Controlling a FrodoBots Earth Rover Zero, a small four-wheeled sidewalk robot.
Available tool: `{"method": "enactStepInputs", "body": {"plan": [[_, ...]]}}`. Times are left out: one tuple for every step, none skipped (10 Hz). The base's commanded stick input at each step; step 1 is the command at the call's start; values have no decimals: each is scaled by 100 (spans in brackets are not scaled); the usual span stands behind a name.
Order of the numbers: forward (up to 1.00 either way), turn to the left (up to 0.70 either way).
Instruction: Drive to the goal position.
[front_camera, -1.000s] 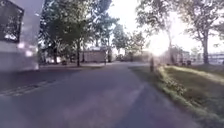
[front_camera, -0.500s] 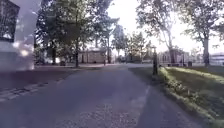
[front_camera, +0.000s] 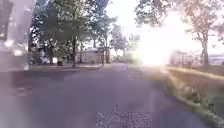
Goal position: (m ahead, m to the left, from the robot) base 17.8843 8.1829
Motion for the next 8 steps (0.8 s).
{"method": "enactStepInputs", "body": {"plan": [[70, 0], [70, 0], [70, 0], [70, 0], [70, 0], [70, 0], [70, 0], [70, 0]]}}
